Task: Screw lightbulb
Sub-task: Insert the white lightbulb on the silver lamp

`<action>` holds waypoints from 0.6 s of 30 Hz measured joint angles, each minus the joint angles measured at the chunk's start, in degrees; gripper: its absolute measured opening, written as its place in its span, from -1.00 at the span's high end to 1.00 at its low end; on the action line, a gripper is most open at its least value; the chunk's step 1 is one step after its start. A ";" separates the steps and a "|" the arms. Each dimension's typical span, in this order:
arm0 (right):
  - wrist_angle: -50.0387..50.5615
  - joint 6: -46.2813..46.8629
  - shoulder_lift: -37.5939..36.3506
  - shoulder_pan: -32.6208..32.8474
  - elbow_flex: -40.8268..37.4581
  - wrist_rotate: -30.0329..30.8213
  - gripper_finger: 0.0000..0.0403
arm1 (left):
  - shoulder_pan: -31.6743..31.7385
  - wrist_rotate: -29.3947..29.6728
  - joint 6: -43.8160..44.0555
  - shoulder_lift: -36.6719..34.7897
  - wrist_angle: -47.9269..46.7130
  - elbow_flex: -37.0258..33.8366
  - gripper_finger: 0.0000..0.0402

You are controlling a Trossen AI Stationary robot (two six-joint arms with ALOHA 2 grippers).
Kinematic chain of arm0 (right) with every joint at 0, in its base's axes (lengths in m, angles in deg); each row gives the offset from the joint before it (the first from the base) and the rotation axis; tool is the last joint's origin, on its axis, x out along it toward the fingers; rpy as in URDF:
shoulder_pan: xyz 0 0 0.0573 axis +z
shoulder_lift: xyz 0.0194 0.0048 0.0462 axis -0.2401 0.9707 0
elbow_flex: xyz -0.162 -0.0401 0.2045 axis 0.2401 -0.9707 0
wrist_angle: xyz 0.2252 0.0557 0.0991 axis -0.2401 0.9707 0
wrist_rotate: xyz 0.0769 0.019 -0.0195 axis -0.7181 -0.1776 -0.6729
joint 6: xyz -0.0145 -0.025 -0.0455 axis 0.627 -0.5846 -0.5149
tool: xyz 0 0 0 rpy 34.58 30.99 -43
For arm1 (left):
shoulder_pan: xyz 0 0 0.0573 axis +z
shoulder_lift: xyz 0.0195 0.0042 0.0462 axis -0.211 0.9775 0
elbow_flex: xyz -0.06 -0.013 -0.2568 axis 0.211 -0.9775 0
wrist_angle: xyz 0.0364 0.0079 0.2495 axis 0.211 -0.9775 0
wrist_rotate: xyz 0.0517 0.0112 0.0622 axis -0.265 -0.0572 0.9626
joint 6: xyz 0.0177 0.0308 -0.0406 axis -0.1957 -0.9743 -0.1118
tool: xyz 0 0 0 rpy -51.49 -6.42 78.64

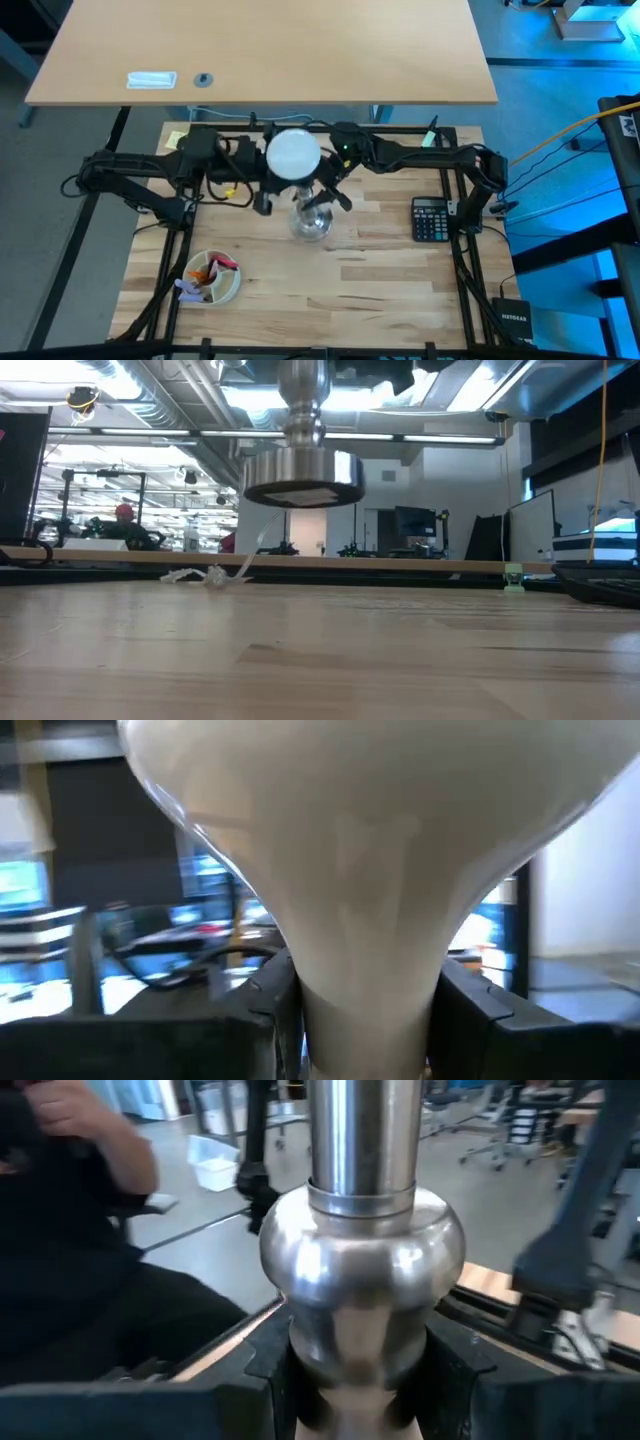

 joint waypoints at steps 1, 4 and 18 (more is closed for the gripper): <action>0.05 0.01 0.00 0.47 0.03 -0.46 0.31 | 0.30 -2.94 -0.02 0.00 -0.22 0.00 0.32; 0.34 0.86 0.00 2.28 0.03 -1.14 0.31 | 1.16 -10.81 0.26 0.12 -0.27 -0.07 0.32; 3.01 0.95 0.17 5.93 0.05 2.41 0.31 | 4.60 -31.83 0.18 0.35 -0.31 -0.33 0.32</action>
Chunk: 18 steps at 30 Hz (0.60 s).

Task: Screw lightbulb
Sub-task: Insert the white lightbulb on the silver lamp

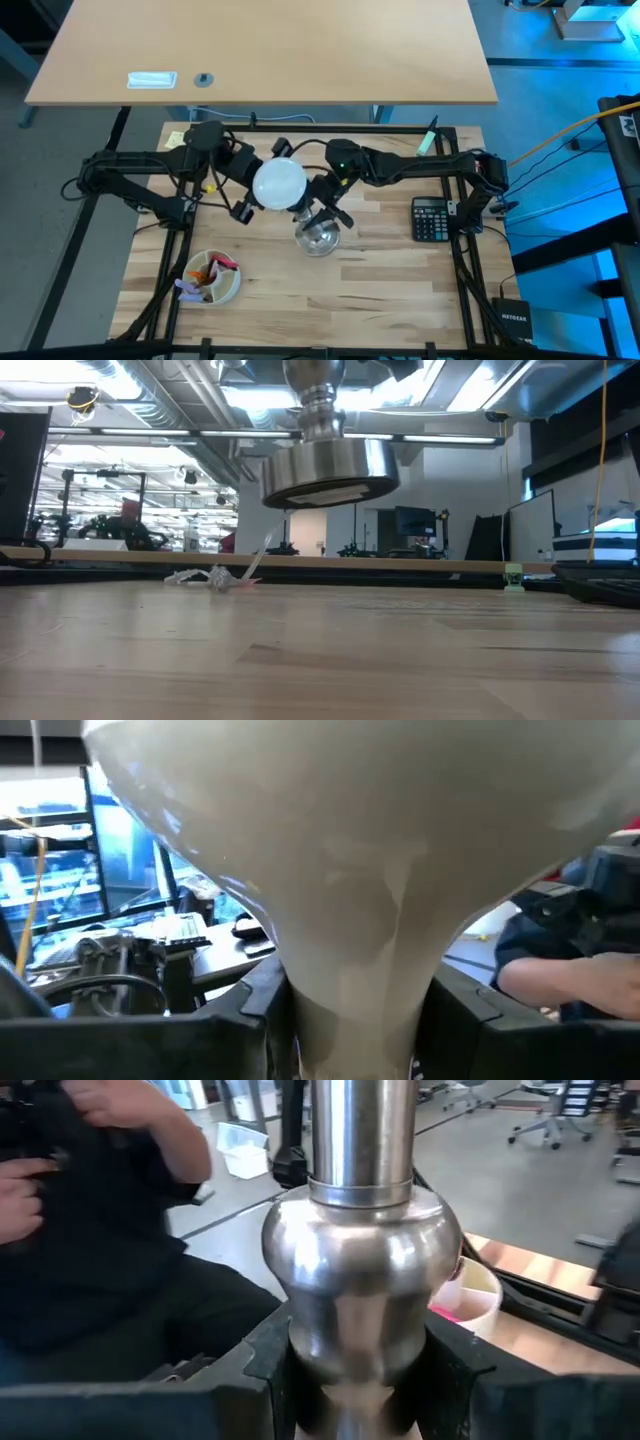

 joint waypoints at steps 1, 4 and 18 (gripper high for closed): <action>0.29 -0.39 0.00 0.01 0.02 1.07 0.31 | 0.00 1.12 0.40 -0.02 0.00 -0.04 0.32; 0.78 -1.32 0.00 0.02 0.15 3.64 0.31 | -0.02 4.50 0.36 -0.02 0.15 -0.13 0.13; 3.68 -2.54 -1.34 -2.02 0.62 15.58 0.31 | -0.54 20.45 -2.32 -6.06 -8.36 -0.28 -0.53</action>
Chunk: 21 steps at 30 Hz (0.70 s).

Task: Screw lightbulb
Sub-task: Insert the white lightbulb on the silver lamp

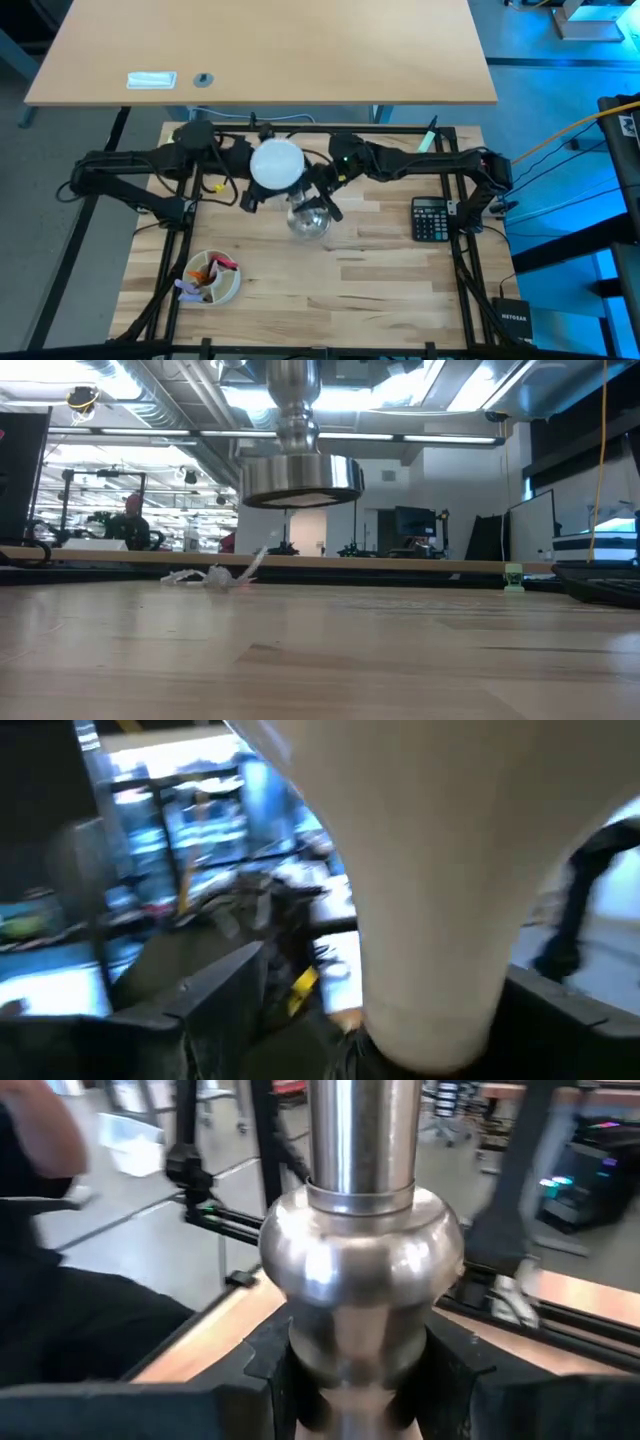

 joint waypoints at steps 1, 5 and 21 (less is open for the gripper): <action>0.23 -0.30 -0.36 -0.32 0.00 0.99 0.31 | -0.14 2.28 -0.68 -0.90 -1.68 0.00 -0.53; 0.65 -1.39 -1.88 -2.13 0.00 4.01 0.31 | -0.13 8.73 -2.22 -3.61 -5.36 0.07 -0.54; 2.50 -3.71 -2.31 -6.85 -0.03 26.24 0.31 | -4.96 45.17 -4.19 -5.36 -10.24 0.17 -0.54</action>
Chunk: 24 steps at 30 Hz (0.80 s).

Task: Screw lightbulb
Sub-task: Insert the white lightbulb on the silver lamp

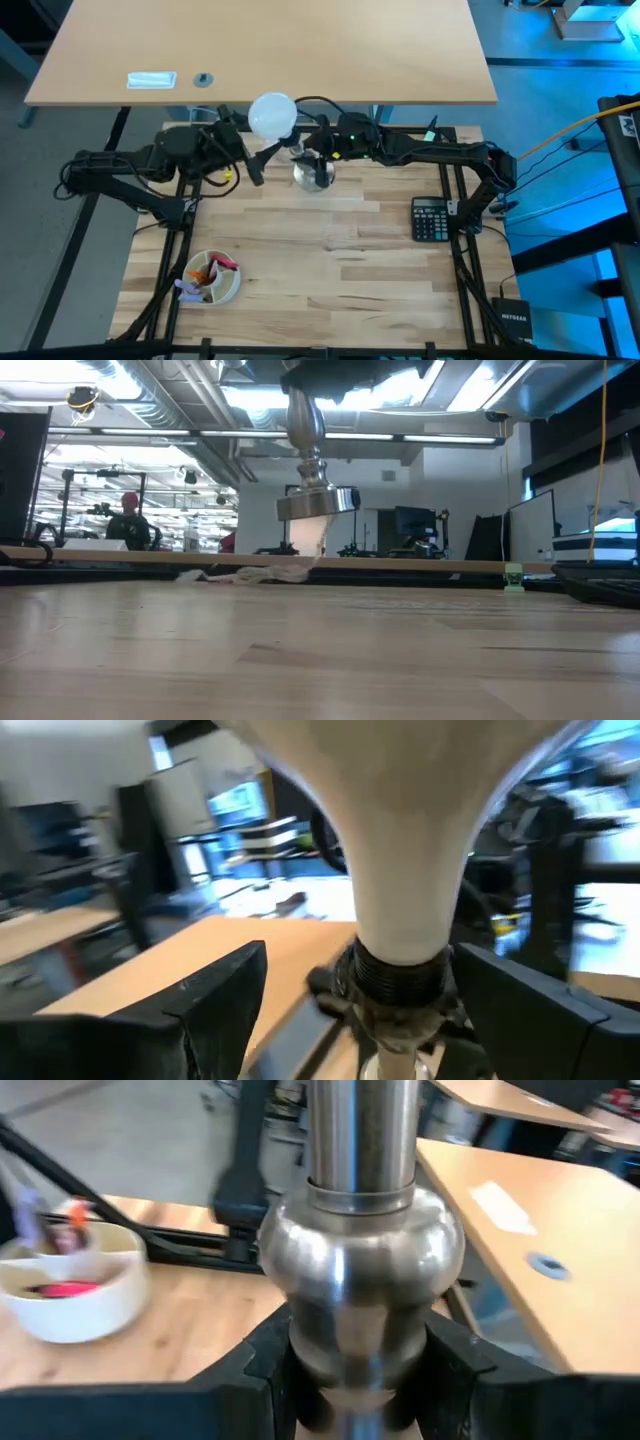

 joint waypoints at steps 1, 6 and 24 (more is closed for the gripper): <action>0.00 -0.14 0.00 -0.28 -0.03 1.02 0.31 | -0.88 2.77 -0.02 0.39 0.40 0.00 -0.54; -0.42 -1.66 0.00 -1.03 -0.03 2.95 0.31 | -4.05 12.40 -0.31 3.66 8.50 0.08 -0.54; -0.66 -3.84 0.00 -0.99 -0.08 8.27 0.31 | -7.76 34.04 -18.89 16.24 45.19 0.11 -0.36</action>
